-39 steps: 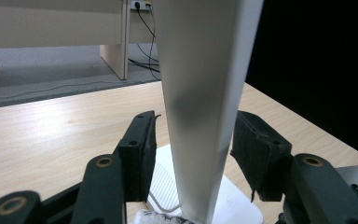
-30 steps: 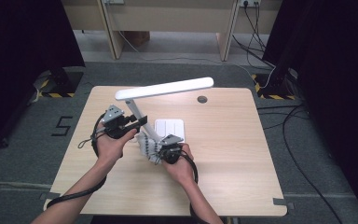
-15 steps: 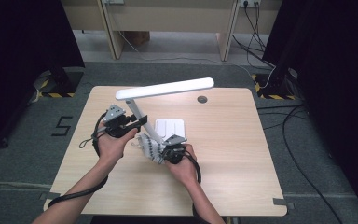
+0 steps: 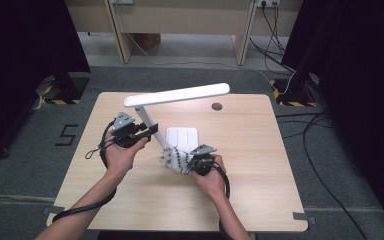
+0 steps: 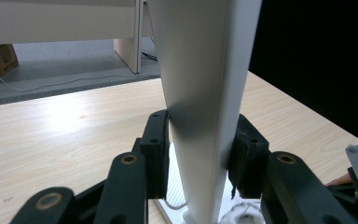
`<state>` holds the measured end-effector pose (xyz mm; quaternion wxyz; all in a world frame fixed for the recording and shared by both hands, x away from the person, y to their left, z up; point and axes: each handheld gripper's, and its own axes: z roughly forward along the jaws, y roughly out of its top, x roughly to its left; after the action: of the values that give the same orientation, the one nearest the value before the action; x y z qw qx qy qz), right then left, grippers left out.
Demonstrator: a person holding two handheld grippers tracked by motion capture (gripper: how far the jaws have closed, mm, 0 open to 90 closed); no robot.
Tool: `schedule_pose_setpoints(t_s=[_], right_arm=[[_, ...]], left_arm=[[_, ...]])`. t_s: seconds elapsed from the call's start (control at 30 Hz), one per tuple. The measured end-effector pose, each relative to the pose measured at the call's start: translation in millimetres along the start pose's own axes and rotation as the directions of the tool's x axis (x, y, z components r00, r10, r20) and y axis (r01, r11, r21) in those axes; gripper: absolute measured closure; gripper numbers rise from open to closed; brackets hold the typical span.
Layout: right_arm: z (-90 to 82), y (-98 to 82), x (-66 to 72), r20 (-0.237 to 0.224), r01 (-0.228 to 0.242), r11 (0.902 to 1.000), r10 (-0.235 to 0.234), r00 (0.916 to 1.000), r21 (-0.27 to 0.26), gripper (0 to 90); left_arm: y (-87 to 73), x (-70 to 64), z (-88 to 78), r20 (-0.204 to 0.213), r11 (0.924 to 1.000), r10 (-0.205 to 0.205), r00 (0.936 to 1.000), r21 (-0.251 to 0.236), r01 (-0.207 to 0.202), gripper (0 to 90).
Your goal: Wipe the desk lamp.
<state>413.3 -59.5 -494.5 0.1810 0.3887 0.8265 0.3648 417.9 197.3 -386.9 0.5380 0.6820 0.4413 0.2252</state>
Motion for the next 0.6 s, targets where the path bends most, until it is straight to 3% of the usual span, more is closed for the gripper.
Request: schedule_pose_setpoints(t_s=[0.13, 0.23, 0.4, 0.6], right_arm=[[-7.7, -3.9, -13.4, 0.090, -0.030, 0.9994, 0.028, 0.9955, 0.018, 82.7], [-14.3, -4.4, -23.4, 0.126, -0.074, 0.9973, 0.073, 0.9894, 0.005, 82.7], [-17.6, 7.5, -26.4, 0.119, -0.069, 0.9970, 0.073, 0.9902, -0.034, 82.6], [-2.9, 30.9, -11.5, 0.078, -0.047, 0.9971, 0.051, 0.9957, -0.061, 82.5]], left_arm=[[-0.6, -0.1, 0.0, 0.000, 1.0000, -0.002, 1.0000, -0.005, 0.002, 62.6], [-1.2, -0.1, 0.0, 0.000, 0.9999, -0.004, 1.0000, -0.010, 0.004, 62.6], [-1.5, -0.6, -0.1, -0.004, 0.9999, -0.006, 1.0000, -0.012, 0.006, 62.7], [-0.9, -0.8, -0.2, -0.004, 1.0000, -0.004, 1.0000, -0.007, 0.004, 62.7]])
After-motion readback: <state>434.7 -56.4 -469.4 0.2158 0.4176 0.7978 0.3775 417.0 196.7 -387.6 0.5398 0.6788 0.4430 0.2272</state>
